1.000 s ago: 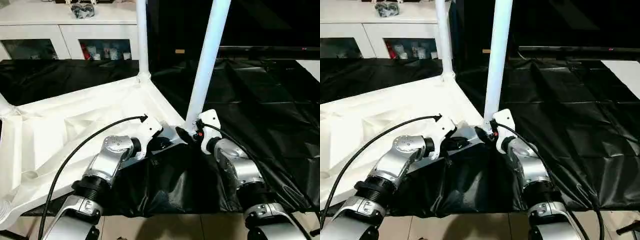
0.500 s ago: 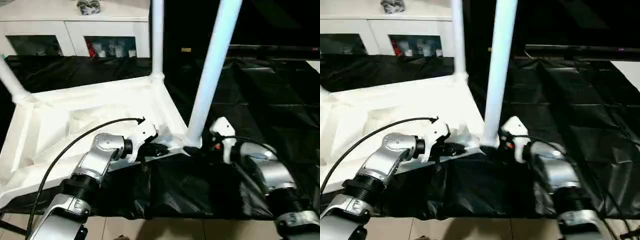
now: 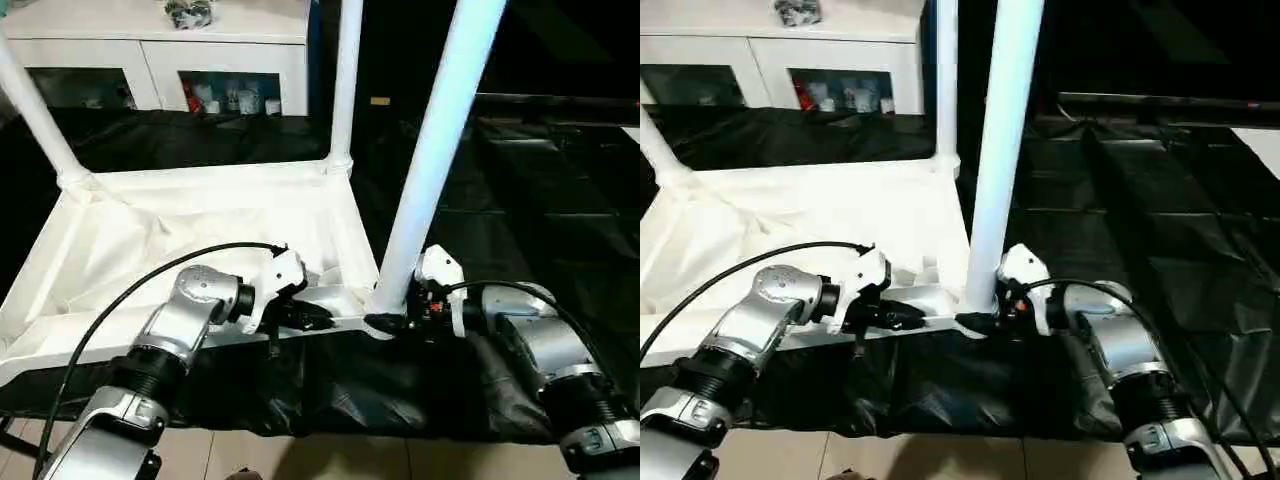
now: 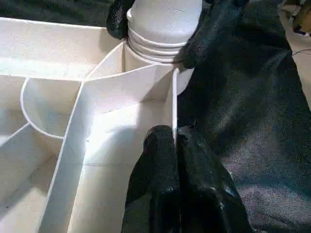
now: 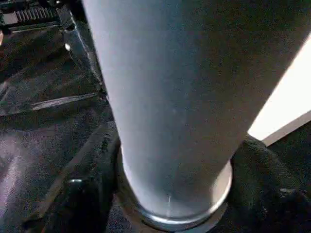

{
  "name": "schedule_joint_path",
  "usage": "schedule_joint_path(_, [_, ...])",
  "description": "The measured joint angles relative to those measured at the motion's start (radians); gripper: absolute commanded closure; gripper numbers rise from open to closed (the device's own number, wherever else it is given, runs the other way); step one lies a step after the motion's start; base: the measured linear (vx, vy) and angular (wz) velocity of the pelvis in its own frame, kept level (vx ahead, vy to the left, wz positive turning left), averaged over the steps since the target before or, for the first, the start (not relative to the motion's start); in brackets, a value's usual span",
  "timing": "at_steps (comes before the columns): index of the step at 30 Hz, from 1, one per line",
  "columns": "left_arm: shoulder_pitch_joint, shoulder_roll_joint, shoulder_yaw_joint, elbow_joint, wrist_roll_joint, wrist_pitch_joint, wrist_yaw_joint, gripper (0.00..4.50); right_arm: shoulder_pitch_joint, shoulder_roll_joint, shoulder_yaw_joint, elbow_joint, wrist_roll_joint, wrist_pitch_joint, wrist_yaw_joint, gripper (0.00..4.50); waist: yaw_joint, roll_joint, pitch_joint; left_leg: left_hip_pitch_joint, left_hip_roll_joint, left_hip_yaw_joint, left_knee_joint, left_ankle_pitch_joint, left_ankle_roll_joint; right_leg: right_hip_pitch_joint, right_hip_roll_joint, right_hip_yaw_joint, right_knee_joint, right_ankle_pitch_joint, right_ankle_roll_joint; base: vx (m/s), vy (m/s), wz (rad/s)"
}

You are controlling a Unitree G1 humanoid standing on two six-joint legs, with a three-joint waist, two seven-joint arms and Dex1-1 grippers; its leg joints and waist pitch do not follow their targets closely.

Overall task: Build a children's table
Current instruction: Rotate leg to tighten

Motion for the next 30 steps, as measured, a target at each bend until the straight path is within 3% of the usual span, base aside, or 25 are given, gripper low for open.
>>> schedule_joint_path(10, [0.000,-0.009,0.010,0.014,0.003,-0.003,0.041,4.50,-0.005,0.020,-0.010,0.024,-0.006,-0.009,-0.042,1.80,-0.001,0.000,0.000,0.002,0.000,0.000,0.000,0.000,0.000,0.002,0.000,0.000,0.001,0.000,0.000,0.000,0.000,0.00])
schedule_joint_path(18, [-0.049,-0.143,0.063,0.100,0.071,0.031,0.388,4.50,-0.088,0.240,-0.136,0.205,-0.048,0.001,-0.591,1.82,-0.032,-0.004,-0.002,0.003,-0.003,-0.002,0.002,0.001,-0.001,0.003,-0.001,0.002,-0.004,0.000,0.002,0.000,0.000,0.00])
schedule_joint_path(23, [-0.050,-0.194,0.059,0.100,0.092,0.052,0.470,4.50,-0.094,0.282,-0.163,0.222,-0.065,-0.011,-0.722,1.82,-0.031,0.002,-0.005,0.002,-0.006,-0.003,-0.001,0.001,-0.001,0.005,-0.002,0.003,-0.016,0.000,0.002,0.000,0.000,0.00])
schedule_joint_path(26, [-0.050,-0.196,0.058,0.098,0.095,0.052,0.470,4.50,-0.093,0.283,-0.168,0.226,-0.066,-0.021,-0.721,1.12,-0.031,0.002,-0.005,0.002,-0.007,-0.002,0.000,0.001,-0.001,0.005,-0.002,0.004,-0.016,0.000,0.002,0.000,0.000,0.00])
schedule_joint_path(30, [-0.050,-0.186,0.060,0.096,0.095,0.042,0.438,4.50,-0.083,0.273,-0.167,0.208,-0.062,-0.021,-0.669,0.89,-0.031,0.003,-0.005,0.001,-0.007,-0.003,-0.001,0.001,-0.001,0.004,-0.002,0.003,-0.016,0.001,0.002,0.000,0.000,0.00])
